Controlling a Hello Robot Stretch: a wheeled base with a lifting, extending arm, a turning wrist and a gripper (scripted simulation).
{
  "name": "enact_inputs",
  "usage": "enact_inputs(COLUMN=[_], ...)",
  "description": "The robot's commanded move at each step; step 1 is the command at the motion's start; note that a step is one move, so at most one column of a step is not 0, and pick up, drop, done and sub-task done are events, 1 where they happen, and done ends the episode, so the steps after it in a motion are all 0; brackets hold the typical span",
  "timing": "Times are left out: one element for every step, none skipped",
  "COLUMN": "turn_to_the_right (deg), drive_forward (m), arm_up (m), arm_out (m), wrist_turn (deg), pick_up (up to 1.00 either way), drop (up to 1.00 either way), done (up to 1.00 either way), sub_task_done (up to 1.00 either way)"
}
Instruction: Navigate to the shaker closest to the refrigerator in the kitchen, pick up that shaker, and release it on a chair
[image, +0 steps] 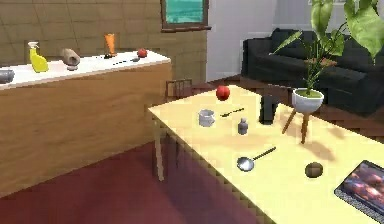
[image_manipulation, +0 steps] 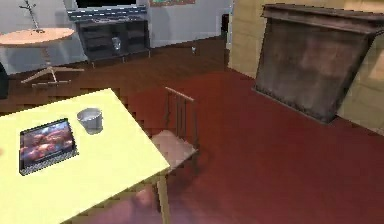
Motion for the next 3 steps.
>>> enact_inputs(turn_to_the_right=[0.0,-45.0,-18.0], drive_forward=[0.45,0.0,0.0], arm_up=[0.0,0.0,0.0], arm_out=[0.0,0.0,0.0], wrist_turn=[0.0,0.0,0.0], pick_up=[0.0,0.0,0.0], drop=[0.0,0.0,0.0], done=[0.0,0.0,0.0], sub_task_done=[0.0,0.0,0.0])
